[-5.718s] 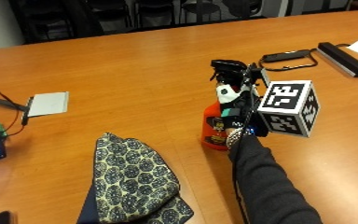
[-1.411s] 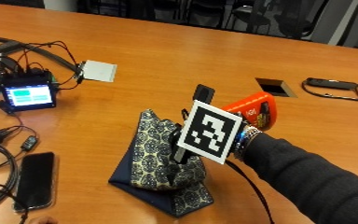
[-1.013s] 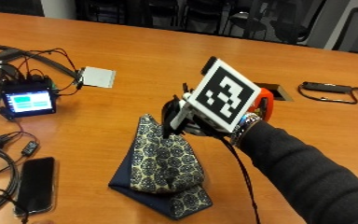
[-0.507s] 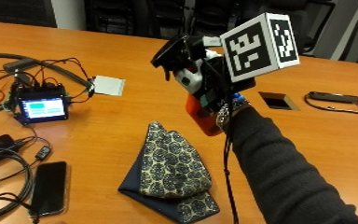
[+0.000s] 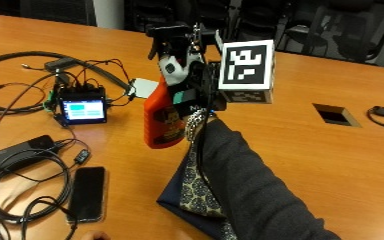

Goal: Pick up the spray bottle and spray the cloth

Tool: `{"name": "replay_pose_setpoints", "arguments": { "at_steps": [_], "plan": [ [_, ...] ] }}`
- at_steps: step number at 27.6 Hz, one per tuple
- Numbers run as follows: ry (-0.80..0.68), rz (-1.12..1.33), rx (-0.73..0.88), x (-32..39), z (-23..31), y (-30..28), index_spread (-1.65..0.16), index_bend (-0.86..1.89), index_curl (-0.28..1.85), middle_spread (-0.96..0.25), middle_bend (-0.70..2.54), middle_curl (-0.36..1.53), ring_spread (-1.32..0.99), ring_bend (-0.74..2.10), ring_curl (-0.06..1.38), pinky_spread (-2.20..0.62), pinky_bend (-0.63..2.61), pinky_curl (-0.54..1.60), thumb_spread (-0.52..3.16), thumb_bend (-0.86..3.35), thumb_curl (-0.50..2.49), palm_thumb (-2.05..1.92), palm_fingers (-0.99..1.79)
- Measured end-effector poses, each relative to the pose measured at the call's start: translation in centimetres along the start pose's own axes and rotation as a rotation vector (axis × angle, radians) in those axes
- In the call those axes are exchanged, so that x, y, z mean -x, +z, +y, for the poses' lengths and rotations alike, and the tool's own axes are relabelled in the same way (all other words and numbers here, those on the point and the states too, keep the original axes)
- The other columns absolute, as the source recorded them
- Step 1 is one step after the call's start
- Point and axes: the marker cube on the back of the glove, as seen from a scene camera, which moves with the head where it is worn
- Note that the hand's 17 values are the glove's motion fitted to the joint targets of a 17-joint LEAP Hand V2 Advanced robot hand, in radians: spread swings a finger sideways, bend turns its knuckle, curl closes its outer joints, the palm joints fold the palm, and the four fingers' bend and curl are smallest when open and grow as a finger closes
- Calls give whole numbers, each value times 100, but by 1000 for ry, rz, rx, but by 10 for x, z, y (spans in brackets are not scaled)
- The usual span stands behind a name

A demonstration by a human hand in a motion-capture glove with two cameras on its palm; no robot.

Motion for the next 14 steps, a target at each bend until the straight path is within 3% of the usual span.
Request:
{"name": "replay_pose_setpoints", "arguments": {
  "at_steps": [14],
  "plan": [
    [166,-12,-39,-62,37,45,-27,17,52,-20,47,54,-18,78,46,-31,61,43,99,-2,59,79,134]
  ]
}}
